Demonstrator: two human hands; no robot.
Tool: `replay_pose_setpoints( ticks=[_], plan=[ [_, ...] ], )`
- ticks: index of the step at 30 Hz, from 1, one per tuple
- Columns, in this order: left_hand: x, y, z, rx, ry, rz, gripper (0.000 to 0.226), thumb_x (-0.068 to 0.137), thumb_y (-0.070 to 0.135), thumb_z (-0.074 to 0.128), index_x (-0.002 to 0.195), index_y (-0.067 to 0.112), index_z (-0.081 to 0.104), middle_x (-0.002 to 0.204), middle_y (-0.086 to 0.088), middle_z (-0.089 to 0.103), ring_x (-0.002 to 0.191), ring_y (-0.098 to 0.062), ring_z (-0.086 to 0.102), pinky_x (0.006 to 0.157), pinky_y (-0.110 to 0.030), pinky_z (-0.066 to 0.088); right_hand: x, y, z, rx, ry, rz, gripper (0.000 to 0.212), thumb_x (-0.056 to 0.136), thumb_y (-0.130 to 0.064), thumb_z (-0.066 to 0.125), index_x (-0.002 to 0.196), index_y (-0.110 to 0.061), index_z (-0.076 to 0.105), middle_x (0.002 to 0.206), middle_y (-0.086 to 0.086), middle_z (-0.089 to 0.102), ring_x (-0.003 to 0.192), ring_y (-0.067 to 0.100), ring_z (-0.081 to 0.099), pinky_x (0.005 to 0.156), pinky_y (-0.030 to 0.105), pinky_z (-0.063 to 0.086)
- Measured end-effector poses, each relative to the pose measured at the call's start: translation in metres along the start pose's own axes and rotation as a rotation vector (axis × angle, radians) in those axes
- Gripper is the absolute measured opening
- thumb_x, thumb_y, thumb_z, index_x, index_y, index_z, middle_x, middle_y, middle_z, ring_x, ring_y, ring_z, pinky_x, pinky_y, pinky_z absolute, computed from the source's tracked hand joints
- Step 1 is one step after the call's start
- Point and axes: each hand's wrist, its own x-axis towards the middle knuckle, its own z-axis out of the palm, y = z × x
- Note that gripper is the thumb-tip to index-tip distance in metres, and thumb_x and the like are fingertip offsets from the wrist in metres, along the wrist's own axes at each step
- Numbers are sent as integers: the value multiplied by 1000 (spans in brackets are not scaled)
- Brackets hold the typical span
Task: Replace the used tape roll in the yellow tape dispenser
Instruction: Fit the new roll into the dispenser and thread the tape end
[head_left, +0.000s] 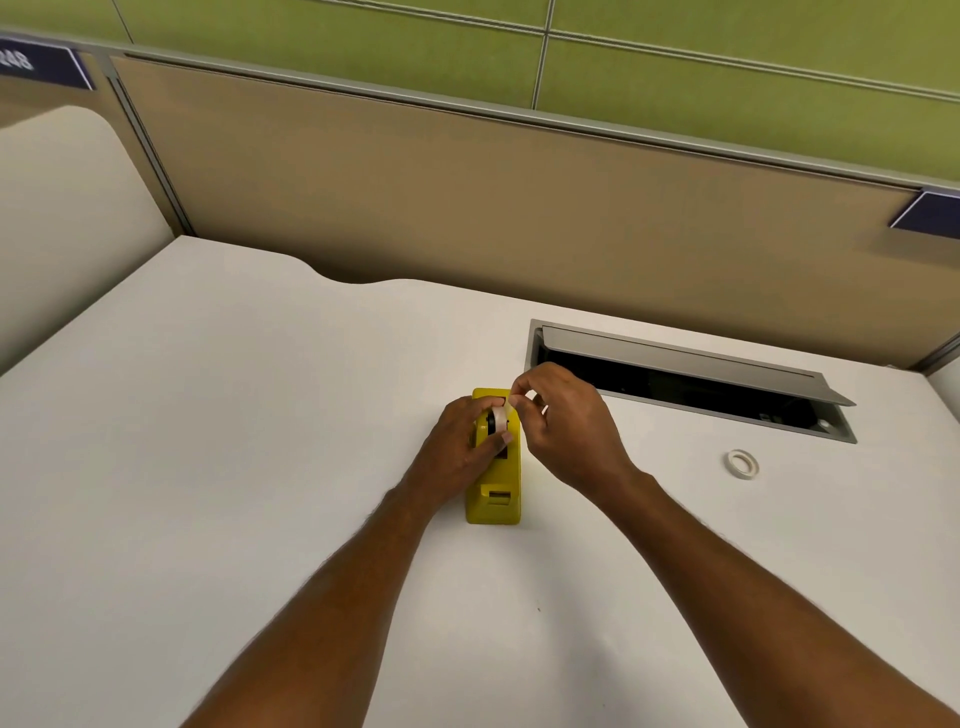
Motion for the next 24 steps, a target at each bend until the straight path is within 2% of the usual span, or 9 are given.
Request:
replay_pose_setpoints(
  ticks=[7,12,15,19,21,24],
  plan=[
    [-2,-3,2,11,-2,8,51,85,54,50,131,30,45,134,-1,50,121,-16,47,97,-24,33,-17,-1,3,15,23,-57,4,88,-16,58,90,-15,61,87,-1,62,71,9,50,61,30,49],
    [-4,2,-1,8,-33,18,58,84,51,50,135,24,44,140,-5,47,128,-19,44,104,-28,33,-24,-4,2,18,19,-81,4,87,-18,58,90,-16,61,87,-2,62,70,12,54,60,30,49],
    [-6,6,-6,-36,-95,-22,59,89,42,48,143,23,36,150,-4,37,136,-18,36,113,-35,31,-34,-6,3,-5,16,-128,6,87,-20,60,90,-16,63,88,-1,64,70,14,57,58,28,48],
    [-8,5,-11,-111,-90,-57,44,101,21,34,145,17,33,154,-7,32,141,-21,31,119,-41,22,-53,-7,10,-61,-27,-177,8,86,-19,60,89,-14,65,90,3,66,75,21,62,60,27,50],
    [-8,7,-10,-133,-56,-98,41,103,19,32,144,18,37,152,-6,36,139,-21,35,118,-35,24,-61,-8,14,-81,-36,-188,7,84,-18,63,88,-12,65,90,4,68,75,22,63,60,25,49],
    [-6,11,-6,-116,-29,-151,43,101,38,37,141,25,41,149,-1,42,134,-16,40,105,-23,28,-69,-9,19,-91,-22,-180,7,85,-18,62,86,-13,65,89,4,68,73,20,63,61,18,41]
  ],
)
